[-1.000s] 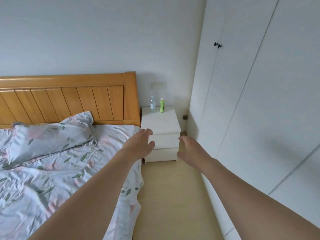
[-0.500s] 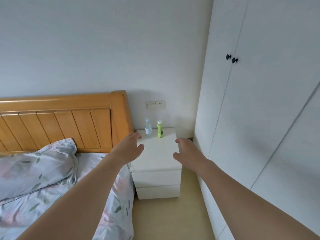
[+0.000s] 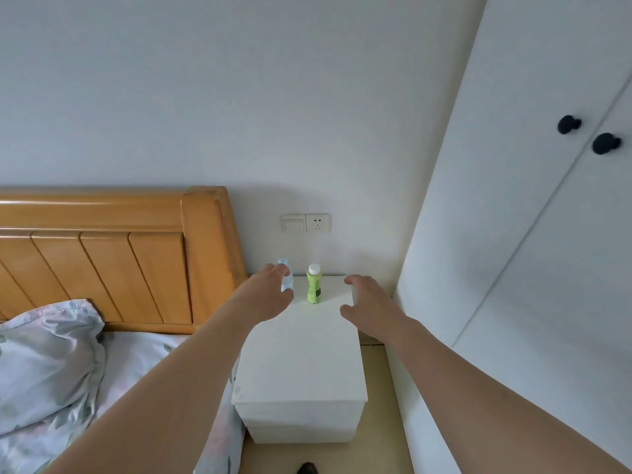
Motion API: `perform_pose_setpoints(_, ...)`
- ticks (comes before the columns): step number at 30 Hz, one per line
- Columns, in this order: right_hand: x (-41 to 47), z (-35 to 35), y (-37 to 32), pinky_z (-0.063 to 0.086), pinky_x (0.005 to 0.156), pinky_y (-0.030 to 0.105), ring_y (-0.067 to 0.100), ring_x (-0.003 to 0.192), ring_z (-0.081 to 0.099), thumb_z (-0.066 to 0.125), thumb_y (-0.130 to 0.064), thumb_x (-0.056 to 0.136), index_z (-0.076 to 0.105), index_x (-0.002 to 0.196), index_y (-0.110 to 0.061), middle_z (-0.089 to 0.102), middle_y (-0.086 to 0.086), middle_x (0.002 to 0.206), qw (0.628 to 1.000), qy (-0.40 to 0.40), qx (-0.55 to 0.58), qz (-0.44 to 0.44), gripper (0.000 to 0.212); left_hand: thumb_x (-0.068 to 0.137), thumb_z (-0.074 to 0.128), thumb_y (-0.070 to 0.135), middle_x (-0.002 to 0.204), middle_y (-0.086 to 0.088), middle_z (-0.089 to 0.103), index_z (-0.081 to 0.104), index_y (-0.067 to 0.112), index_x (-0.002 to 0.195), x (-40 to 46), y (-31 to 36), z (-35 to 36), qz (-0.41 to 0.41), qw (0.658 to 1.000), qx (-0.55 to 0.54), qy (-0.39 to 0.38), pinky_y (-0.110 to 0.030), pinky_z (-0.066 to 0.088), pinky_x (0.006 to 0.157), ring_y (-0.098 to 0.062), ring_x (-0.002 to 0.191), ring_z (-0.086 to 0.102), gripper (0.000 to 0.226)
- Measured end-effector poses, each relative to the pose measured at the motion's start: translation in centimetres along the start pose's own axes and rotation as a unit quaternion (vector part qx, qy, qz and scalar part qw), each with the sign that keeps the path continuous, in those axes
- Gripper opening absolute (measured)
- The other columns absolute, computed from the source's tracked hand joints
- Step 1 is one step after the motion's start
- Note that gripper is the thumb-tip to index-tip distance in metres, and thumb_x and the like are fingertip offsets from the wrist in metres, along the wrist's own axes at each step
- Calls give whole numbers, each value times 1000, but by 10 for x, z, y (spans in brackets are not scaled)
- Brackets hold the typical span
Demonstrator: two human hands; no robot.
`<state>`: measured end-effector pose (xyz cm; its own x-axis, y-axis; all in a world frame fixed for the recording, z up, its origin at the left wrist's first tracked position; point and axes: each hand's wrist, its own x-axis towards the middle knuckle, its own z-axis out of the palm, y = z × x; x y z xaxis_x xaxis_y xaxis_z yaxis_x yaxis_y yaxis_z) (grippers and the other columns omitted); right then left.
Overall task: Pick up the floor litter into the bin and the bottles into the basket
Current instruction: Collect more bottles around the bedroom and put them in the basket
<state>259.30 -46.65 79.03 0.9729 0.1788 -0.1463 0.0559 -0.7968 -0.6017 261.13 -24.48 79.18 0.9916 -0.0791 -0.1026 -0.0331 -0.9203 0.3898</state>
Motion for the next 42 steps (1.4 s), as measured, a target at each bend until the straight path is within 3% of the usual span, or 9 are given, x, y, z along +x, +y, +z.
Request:
perform_pose_setpoints(10, 254, 50, 31, 42, 98, 37, 24, 120, 47, 56, -23, 86, 35, 142, -19, 36, 1, 145, 995, -68, -48, 59, 60, 93, 48, 26, 141, -1, 43, 34, 25, 143, 232, -94, 55, -57, 995, -1, -77, -37, 48, 91, -24, 117, 52, 52)
perform_pose_setpoints(17, 385, 134, 88, 45, 94, 40, 29, 116, 48, 56, -24, 86, 18, 149, -33, 33, 2, 142, 986, -120, -85, 85, 74, 95, 48, 29, 154, 3, 22, 25, 25, 146, 344, -139, 148, -64, 995, 1, -72, -39, 45, 101, -26, 137, 30, 56)
perform_pose_setpoints(21, 429, 183, 115, 49, 84, 39, 30, 108, 55, 51, -23, 91, 27, 143, -32, 38, 2, 137, 982, -152, -87, 71, 58, 100, 46, 31, 133, -1, 50, 35, 27, 127, 365, -168, 192, -103, 989, -80, -73, -40, 54, 90, -24, 108, 57, 29)
perform_pose_setpoints(24, 438, 199, 123, 49, 74, 38, 32, 89, 59, 48, -28, 96, 36, 130, -22, 50, 7, 116, 985, -132, -93, 61, 36, 102, 44, 32, 124, 0, 55, 38, 27, 120, 371, -171, 202, -92, 990, -97, -38, -33, 57, 84, -19, 95, 60, 20)
perform_pose_setpoints(28, 419, 186, 119, 48, 75, 37, 29, 91, 60, 50, -32, 96, 39, 124, -17, 56, 7, 109, 984, -128, -96, 75, 34, 103, 42, 32, 123, -4, 56, 36, 21, 125, 355, -170, 191, -92, 990, -71, -73, -30, 55, 82, -20, 91, 62, 25)
perform_pose_setpoints(32, 386, 147, 97, 46, 68, 35, 26, 84, 58, 54, -32, 94, 42, 118, -16, 55, 4, 100, 986, -129, -86, 60, 31, 102, 40, 40, 103, -6, 61, 34, 17, 125, 314, -151, 158, -165, 982, -44, -84, -33, 52, 63, -20, 70, 59, 33)
perform_pose_setpoints(34, 368, 128, 79, 48, 70, 36, 27, 86, 58, 56, -34, 92, 43, 118, -18, 54, 4, 103, 986, -131, -95, 34, 34, 102, 41, 42, 98, -6, 61, 35, 14, 125, 288, -132, 132, -189, 979, -51, -60, -34, 49, 59, -23, 71, 61, 36)
perform_pose_setpoints(37, 339, 105, 42, 48, 71, 35, 29, 90, 59, 58, -37, 90, 43, 120, -19, 54, 5, 108, 987, -132, -94, -14, 37, 101, 42, 42, 95, -2, 55, 36, 13, 123, 237, -104, 88, -211, 975, -58, -23, -36, 49, 69, -29, 85, 63, 37)
perform_pose_setpoints(42, 292, 97, -43, 47, 71, 34, 29, 91, 58, 60, -39, 85, 47, 114, -21, 56, 6, 106, 973, -171, -84, -132, 37, 99, 39, 49, 85, -6, 59, 34, 19, 111, 127, -99, 28, -317, 945, -63, 49, -42, 50, 68, -31, 78, 61, 33)
